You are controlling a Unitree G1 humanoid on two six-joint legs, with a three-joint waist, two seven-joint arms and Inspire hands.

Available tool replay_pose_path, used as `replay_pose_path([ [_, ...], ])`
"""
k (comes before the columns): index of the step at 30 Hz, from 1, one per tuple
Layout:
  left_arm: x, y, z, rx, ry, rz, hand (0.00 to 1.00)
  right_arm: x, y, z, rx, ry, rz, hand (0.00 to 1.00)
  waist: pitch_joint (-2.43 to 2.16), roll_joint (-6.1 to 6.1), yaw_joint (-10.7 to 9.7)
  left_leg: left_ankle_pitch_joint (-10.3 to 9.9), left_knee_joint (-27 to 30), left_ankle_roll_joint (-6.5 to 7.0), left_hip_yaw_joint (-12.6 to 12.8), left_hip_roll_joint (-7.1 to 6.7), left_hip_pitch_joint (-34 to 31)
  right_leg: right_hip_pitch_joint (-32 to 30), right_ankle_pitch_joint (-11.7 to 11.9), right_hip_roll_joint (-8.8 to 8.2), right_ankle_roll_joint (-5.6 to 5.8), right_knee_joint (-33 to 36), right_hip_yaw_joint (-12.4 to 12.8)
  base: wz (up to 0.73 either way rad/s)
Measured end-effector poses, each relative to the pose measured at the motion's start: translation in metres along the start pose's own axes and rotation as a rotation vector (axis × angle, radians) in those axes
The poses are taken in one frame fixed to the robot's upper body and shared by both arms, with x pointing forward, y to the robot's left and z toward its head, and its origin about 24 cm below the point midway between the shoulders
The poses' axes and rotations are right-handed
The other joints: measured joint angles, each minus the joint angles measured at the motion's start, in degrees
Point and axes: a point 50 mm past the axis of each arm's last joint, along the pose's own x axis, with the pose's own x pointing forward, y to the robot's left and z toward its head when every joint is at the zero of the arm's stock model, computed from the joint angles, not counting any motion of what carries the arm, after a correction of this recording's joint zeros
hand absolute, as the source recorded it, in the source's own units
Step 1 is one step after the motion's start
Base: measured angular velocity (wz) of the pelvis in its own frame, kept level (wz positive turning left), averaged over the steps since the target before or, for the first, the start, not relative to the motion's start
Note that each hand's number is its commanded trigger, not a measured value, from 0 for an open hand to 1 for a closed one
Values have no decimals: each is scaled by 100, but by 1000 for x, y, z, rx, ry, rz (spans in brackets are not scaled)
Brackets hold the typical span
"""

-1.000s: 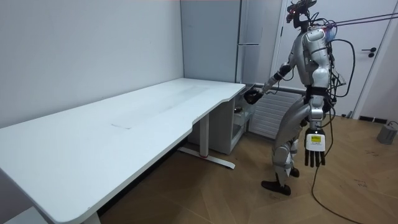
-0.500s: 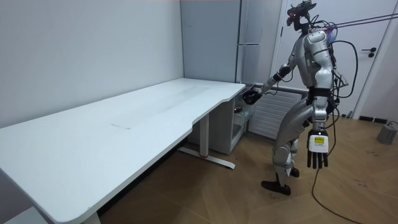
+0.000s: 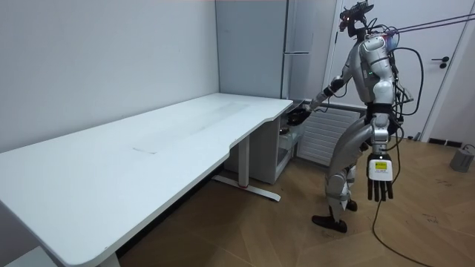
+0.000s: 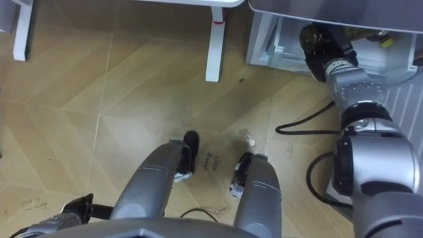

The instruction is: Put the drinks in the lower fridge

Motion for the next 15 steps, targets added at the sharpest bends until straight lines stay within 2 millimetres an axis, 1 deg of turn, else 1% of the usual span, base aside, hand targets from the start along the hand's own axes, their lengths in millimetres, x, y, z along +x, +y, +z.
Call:
replay_pose_path([
  [7, 0, 0, 0, 1, 1, -8, 0, 0, -1, 2, -1, -5, -16, 0, 2, 7, -16, 0, 3, 0, 3, -22, 36, 40, -6, -22, 7, 15, 2, 0],
  [9, 0, 0, 0, 1, 2, -12, 0, 0, -5, 2, 1, -5, -37, 0, 3, 6, -21, -1, 3, 1, 3, -27, 73, 78, -11, -28, 11, 15, 3, 0],
  [12, 0, -1, 1, 4, -2, -23, 0, -1, -6, 7, -14, -16, -34, 0, 5, 5, -20, -1, 0, 1, 3, -25, 139, 140, -12, -34, 12, 12, -4, 0],
  [15, 0, -1, 1, 6, -1, -33, 0, -1, -7, 6, -19, -13, -30, 0, 7, 3, -12, -2, -3, 2, 4, -24, 192, 200, -15, -36, 17, 2, -6, 0],
])
